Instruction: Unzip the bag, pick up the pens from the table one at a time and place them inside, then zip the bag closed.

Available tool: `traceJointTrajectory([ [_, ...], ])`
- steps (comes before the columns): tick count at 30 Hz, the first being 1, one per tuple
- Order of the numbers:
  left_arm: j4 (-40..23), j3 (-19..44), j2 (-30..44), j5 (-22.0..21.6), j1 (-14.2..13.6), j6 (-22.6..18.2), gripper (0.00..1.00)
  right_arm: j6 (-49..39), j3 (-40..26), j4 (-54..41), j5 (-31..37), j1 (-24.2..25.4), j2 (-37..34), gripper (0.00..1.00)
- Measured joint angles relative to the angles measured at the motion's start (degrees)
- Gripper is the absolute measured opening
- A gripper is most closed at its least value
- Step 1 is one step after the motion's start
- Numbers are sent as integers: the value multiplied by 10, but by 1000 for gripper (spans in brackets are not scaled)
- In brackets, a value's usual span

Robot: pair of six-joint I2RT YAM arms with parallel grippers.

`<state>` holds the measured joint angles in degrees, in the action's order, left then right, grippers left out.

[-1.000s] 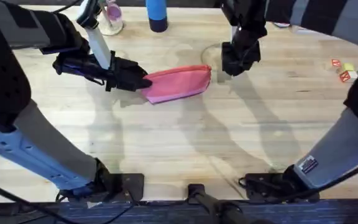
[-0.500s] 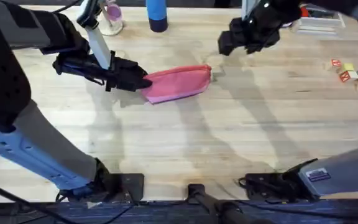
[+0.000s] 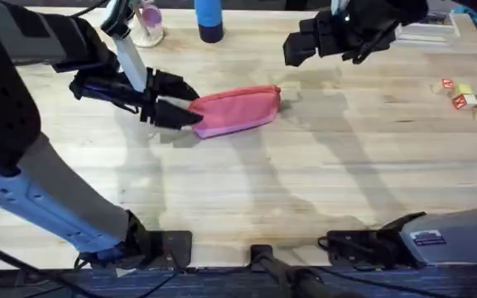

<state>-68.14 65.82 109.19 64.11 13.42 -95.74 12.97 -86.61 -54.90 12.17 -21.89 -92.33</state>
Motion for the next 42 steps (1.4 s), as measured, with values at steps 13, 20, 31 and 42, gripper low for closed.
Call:
traceJointTrajectory([
  [13,3,0,0,2,0,2,995,1,0,11,0,0,0,996],
  [20,-76,54,0,-17,0,2,995,1,0,9,0,0,0,997],
  [31,-213,249,0,-79,3,2,995,1,0,9,0,0,0,997],
  [42,-145,389,0,-94,3,97,996,1,0,38,0,0,0,997],
])
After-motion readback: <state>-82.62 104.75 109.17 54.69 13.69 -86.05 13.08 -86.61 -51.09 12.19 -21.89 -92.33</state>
